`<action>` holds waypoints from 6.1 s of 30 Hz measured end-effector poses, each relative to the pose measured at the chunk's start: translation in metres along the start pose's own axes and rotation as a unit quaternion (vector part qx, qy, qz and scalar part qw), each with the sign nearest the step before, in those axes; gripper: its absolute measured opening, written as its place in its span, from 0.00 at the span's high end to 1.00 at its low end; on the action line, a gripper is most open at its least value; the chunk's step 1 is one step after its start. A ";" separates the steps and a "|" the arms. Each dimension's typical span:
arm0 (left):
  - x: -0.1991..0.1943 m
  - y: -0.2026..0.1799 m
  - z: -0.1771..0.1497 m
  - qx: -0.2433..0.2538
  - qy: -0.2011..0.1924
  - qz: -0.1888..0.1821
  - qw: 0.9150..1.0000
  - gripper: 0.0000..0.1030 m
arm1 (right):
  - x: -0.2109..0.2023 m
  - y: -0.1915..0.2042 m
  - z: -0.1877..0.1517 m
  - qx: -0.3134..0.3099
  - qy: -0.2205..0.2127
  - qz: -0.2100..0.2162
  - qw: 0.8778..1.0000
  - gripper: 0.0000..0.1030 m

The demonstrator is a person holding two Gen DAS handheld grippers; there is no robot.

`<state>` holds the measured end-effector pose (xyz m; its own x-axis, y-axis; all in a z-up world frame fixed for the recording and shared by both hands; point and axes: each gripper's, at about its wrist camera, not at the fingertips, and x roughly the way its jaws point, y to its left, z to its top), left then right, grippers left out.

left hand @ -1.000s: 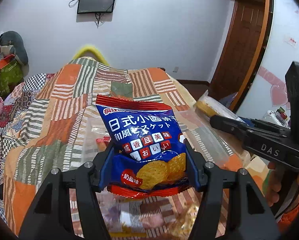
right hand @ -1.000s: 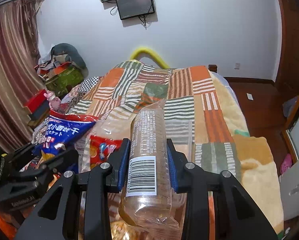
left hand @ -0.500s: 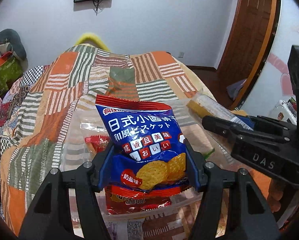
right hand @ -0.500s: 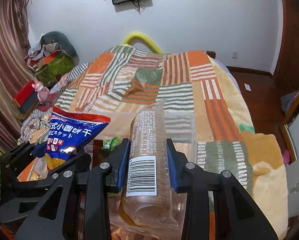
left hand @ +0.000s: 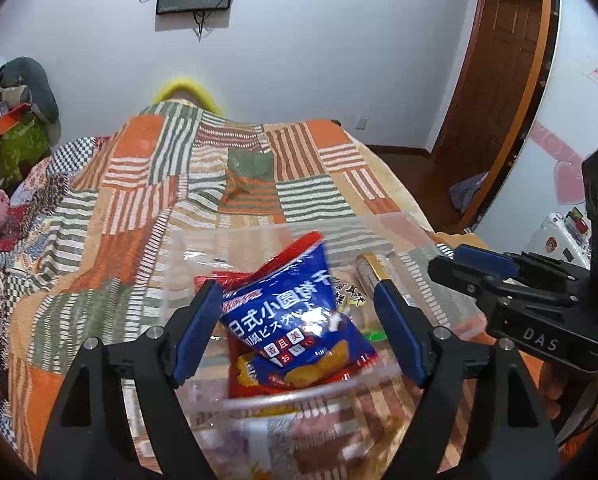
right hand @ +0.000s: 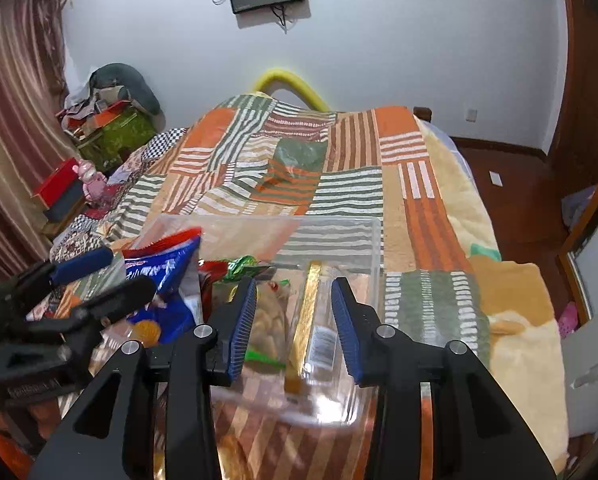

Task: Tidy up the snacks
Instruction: 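Drop the blue bag and bottle into the clear box, opening both tools, then grasp the bread roll pack with left tool while right tool grasps cookie tray, then carry both held packs over the clear box and open both tools, then grasp the square bread pack with left tool while right tool grasps green jelly cup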

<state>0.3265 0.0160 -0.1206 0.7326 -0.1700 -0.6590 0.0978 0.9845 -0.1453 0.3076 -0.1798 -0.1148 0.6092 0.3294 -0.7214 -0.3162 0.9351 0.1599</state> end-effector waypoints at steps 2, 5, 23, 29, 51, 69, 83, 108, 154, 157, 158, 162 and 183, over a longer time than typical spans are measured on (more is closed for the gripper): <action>-0.013 0.003 -0.002 0.005 -0.006 0.001 1.000 0.22 | -0.009 0.004 -0.004 -0.007 -0.006 0.002 1.000 0.59; -0.033 0.010 -0.010 0.011 -0.012 0.008 1.000 0.20 | -0.021 0.008 -0.010 -0.016 -0.013 0.004 1.000 0.54; -0.084 0.117 -0.107 -0.034 0.053 0.085 0.994 0.17 | -0.031 0.031 -0.073 -0.004 0.028 0.038 0.999 0.26; -0.071 0.149 -0.140 -0.066 0.088 0.099 0.989 0.17 | -0.020 0.042 -0.090 0.002 0.053 0.033 0.998 0.20; -0.021 0.180 -0.161 -0.079 0.096 0.112 0.986 0.62 | 0.016 0.065 -0.115 -0.031 0.119 0.009 0.992 0.17; -0.084 0.131 -0.128 -0.040 0.034 0.083 0.995 0.72 | -0.020 0.046 -0.102 -0.020 0.057 -0.001 0.998 0.27; -0.087 0.058 -0.078 -0.001 -0.008 0.021 1.000 0.72 | -0.056 0.021 -0.059 -0.009 -0.024 -0.018 1.000 0.27; -0.002 -0.013 0.000 0.017 -0.011 -0.045 0.999 0.72 | -0.006 0.002 -0.002 -0.012 -0.044 -0.025 0.999 0.27; -0.114 0.019 -0.127 0.013 0.060 -0.003 0.998 0.29 | -0.064 0.043 -0.112 0.001 0.039 0.048 0.998 0.21; -0.117 0.017 -0.141 0.012 0.068 -0.003 0.998 0.29 | -0.059 0.053 -0.127 -0.001 0.056 0.058 0.997 0.21; -0.117 0.016 -0.145 0.013 0.070 -0.003 0.997 0.29 | -0.056 0.058 -0.131 -0.006 0.064 0.061 0.996 0.21; -0.116 0.011 -0.157 0.017 0.081 -0.005 0.997 0.29 | -0.043 0.072 -0.141 -0.024 0.082 0.060 0.995 0.21; -0.068 -0.022 -0.168 0.033 0.121 -0.045 0.991 0.19 | -0.050 0.045 -0.147 -0.018 0.083 0.052 0.995 0.47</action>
<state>0.1612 -0.0010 -0.1962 0.5357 -0.2553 -0.8049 0.2060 0.9639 -0.1687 0.1556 -0.1733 -0.1702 0.4447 0.3949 -0.8039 -0.3980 0.8912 0.2176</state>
